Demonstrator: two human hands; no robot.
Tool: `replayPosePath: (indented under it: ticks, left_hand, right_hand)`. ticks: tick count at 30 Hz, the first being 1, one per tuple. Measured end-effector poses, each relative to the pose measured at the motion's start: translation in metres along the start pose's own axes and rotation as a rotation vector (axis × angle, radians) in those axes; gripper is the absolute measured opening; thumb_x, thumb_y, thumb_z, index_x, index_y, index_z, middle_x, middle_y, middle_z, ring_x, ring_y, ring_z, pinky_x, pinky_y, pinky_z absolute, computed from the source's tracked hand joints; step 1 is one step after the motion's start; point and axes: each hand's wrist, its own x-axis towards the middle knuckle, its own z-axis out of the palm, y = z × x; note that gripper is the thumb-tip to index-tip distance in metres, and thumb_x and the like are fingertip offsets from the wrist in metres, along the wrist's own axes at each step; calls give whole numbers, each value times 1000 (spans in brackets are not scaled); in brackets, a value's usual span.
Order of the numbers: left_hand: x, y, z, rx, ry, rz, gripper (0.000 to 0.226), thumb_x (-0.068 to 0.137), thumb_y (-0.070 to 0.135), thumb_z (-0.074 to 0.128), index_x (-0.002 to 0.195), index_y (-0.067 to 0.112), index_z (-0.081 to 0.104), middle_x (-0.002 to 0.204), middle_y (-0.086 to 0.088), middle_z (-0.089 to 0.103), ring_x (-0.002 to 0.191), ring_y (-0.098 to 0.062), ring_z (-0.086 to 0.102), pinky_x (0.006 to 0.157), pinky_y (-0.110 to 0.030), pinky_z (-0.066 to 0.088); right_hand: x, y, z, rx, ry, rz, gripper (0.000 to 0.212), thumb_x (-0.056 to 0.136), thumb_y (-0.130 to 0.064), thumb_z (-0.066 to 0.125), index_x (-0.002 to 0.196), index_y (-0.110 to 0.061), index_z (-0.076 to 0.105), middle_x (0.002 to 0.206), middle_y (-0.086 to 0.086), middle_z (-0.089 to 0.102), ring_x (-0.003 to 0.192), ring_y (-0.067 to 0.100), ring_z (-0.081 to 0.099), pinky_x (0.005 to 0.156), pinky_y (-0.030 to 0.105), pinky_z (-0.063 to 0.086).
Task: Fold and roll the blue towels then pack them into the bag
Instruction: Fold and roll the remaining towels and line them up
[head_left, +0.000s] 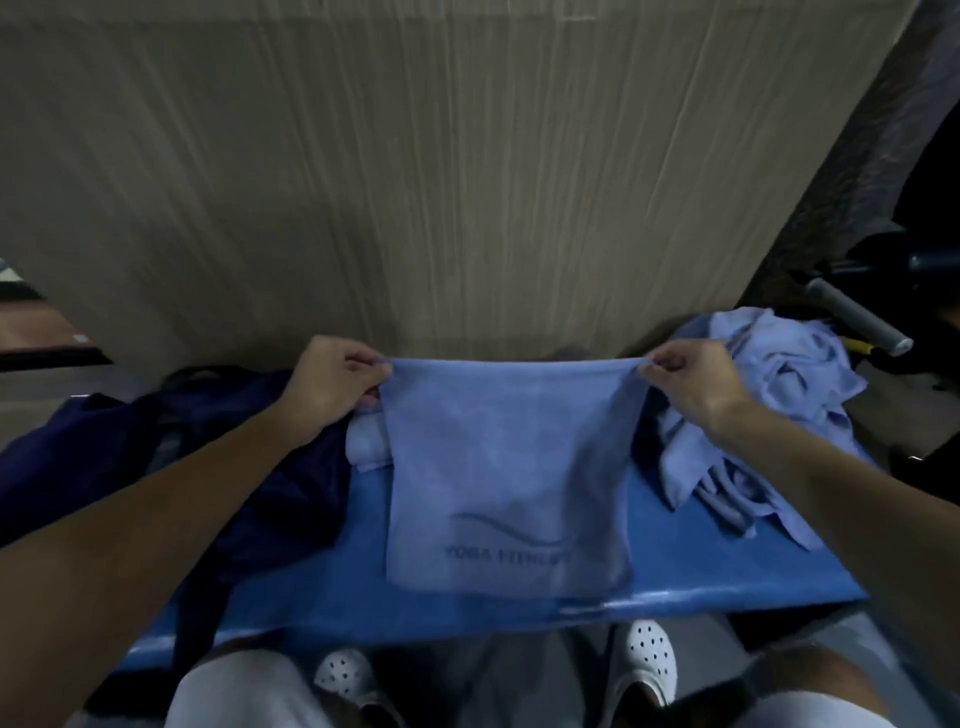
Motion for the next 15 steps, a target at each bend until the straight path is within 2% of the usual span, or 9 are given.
replayPosePath:
  ticks: [2,5,7,8,9,11,12,14,15]
  left_hand:
    - [21,-14,11,39,11,-19,4,87,7,71,83,6,71,69,-12,68,59,-16,65,54,-24,55]
    - [46,-30,24,107,48,-15,5,85,8,74,87,5,70,67,-6,66,56,-11,60,49,-18,50]
    - [59,-40,29,151,93,-3,10,82,10,77,89,7,70,74,-6,68,63,-15,63,55,-26,57]
    - [63,-44,31,173,109,9,10,81,11,77,87,8,71,76,-9,70,67,-19,65,63,-32,59]
    - [64,-46,33,193,116,18,8,80,11,77,84,10,71,77,-11,71,71,-23,67,69,-38,60]
    - [59,-47,35,214,118,32,6,81,9,75,78,12,70,75,-11,70,71,-24,66,72,-40,59]
    - [54,-47,36,218,113,40,7,82,8,73,78,11,70,73,-10,69,69,-22,65,72,-38,58]
    - [38,-46,35,225,88,47,8,84,6,70,77,9,70,71,-9,67,66,-18,60,69,-33,54]
    - [30,-46,35,216,72,42,9,85,5,69,77,8,69,71,-10,67,66,-17,60,69,-32,52]
  right_hand:
    - [22,9,17,-33,-19,6,11,90,-13,66,83,-5,69,63,4,58,59,14,51,68,36,45]
    - [47,11,37,-66,-7,9,18,91,-9,63,87,8,68,78,20,67,75,32,60,78,47,53]
    - [55,13,48,-60,4,32,20,91,-2,58,93,18,62,83,32,65,83,45,62,77,55,52]
    - [58,15,52,-42,4,54,19,91,0,57,95,18,60,86,32,66,86,46,62,78,56,52]
    - [58,16,56,-19,-4,80,18,91,-2,57,97,15,62,90,27,67,89,42,63,81,54,53]
    - [52,22,63,26,-35,108,16,91,-6,60,103,3,65,96,16,67,89,30,64,84,43,54]
    - [47,26,66,34,-47,112,14,91,-7,59,102,-2,67,94,13,67,82,22,65,78,37,55]
    - [30,31,68,14,-68,131,11,89,-6,58,91,-9,68,79,9,67,55,7,60,57,27,52]
    - [21,33,69,4,-74,149,11,88,-5,57,88,-7,68,72,9,65,49,7,57,53,27,50]
